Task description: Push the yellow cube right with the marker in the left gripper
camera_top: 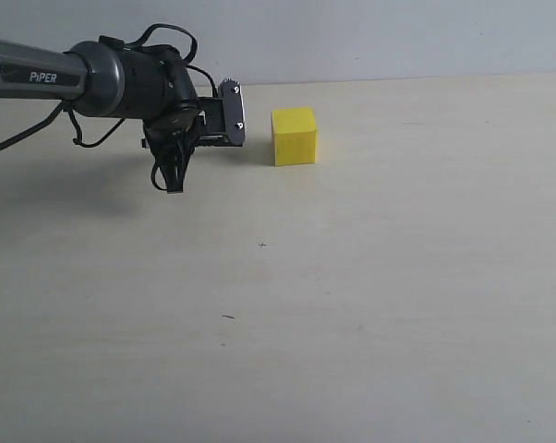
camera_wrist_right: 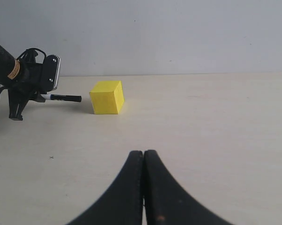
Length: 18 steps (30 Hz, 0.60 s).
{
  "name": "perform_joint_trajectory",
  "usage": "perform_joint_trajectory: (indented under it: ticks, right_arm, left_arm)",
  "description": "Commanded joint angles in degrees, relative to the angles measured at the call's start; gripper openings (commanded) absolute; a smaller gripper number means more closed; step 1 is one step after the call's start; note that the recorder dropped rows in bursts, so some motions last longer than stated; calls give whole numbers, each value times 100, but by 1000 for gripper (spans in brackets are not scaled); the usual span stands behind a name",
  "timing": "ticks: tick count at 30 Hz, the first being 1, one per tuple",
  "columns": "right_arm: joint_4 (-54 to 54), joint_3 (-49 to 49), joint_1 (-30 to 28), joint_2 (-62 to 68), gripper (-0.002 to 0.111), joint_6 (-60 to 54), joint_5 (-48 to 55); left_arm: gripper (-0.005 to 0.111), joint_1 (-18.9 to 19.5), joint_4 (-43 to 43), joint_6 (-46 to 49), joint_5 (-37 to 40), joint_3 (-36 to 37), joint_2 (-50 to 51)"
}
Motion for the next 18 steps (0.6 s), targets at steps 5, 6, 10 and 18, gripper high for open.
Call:
perform_joint_trajectory:
  ticks: [5,6,10,18]
  right_arm:
    - [-3,25,7,-30,0,-14,-39]
    - [-3,25,7,-30,0,-14,-39]
    - [-3,25,7,-30,0,-14,-39]
    - [-3,25,7,-30,0,-14,-39]
  left_arm:
    - [0,6,83,-98,-3,-19,-37]
    - [0,6,97,-98,-3,-19,-37]
    - [0,6,135,-98,-3,-19,-37]
    - [0,6,184,-98,-3,-19,-37]
